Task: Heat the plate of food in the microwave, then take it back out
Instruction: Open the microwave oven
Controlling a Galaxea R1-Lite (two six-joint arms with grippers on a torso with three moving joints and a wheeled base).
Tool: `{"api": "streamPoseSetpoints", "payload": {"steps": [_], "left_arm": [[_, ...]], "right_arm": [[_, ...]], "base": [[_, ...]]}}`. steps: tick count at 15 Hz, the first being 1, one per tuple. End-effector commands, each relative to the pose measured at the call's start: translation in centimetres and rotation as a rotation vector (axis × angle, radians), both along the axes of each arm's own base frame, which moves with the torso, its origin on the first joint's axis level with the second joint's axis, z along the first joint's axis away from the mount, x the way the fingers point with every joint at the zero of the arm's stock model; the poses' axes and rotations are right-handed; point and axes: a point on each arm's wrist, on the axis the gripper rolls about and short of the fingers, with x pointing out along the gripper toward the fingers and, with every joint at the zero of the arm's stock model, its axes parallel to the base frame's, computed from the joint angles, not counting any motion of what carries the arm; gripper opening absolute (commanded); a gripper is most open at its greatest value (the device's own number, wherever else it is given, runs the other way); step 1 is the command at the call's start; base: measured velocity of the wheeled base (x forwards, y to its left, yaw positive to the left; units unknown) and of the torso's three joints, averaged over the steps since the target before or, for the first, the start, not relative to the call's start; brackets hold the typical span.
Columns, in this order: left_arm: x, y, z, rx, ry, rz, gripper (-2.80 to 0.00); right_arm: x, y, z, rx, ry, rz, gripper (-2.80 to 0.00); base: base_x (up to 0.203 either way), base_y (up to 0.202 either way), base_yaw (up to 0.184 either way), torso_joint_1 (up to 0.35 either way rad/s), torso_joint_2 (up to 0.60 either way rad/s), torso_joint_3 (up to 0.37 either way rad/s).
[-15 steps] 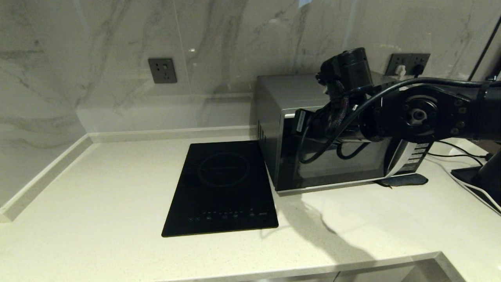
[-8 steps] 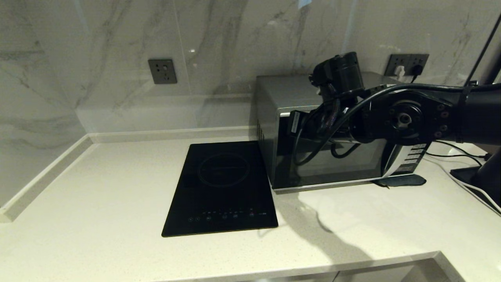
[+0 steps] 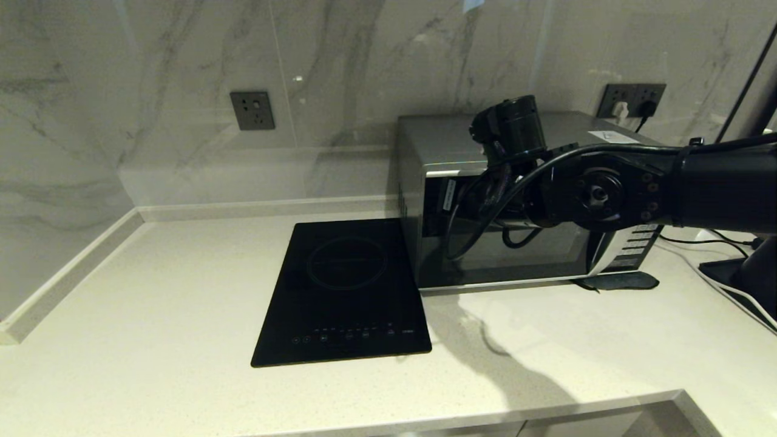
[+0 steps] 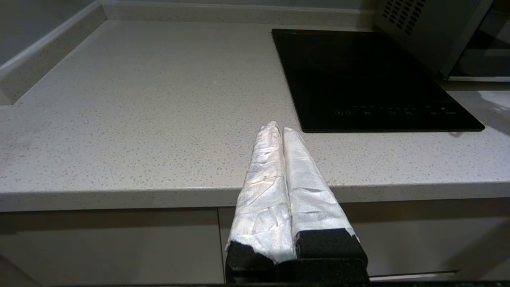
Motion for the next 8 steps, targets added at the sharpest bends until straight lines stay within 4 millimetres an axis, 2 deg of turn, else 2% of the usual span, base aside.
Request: {"api": "streamPoseSetpoints", "payload": {"steps": [1, 3, 5, 8], "left_arm": [[0.0, 0.0, 0.0, 0.0, 0.001, 0.0, -2.8], [0.0, 0.0, 0.0, 0.0, 0.001, 0.0, -2.8], [0.0, 0.0, 0.0, 0.0, 0.001, 0.0, -2.8], [0.0, 0.0, 0.0, 0.0, 0.001, 0.0, -2.8]], "right_arm": [[-0.9, -0.6, 1.4, 0.017, -0.018, -0.005, -2.8], [-2.5, -1.7, 3.3, 0.037, -0.046, -0.008, -2.8], [-4.5, -4.0, 5.9, 0.061, -0.079, -0.025, -2.8], [-6.3, -10.4, 8.8, 0.098, -0.08, -0.088, -2.8]], "base": [[0.0, 0.0, 0.0, 0.0, 0.0, 0.0], [0.0, 0.0, 0.0, 0.0, 0.0, 0.0], [0.0, 0.0, 0.0, 0.0, 0.0, 0.0], [0.0, 0.0, 0.0, 0.0, 0.0, 0.0]]}}
